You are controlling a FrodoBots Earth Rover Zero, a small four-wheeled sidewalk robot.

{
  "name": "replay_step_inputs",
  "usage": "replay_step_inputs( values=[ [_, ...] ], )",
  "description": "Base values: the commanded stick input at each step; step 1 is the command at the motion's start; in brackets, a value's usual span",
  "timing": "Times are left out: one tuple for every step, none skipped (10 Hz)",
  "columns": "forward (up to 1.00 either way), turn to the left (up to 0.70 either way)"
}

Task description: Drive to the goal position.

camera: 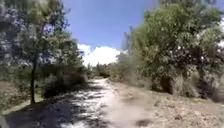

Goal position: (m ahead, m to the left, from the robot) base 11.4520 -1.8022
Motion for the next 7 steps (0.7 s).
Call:
replay_step_inputs(
  values=[
    [0.44,0.02],
    [0.44,0.02],
    [0.44,0.02],
    [0.44,0.02],
    [0.44,0.02],
    [0.44,0.18],
    [0.44,0.25]
  ],
)
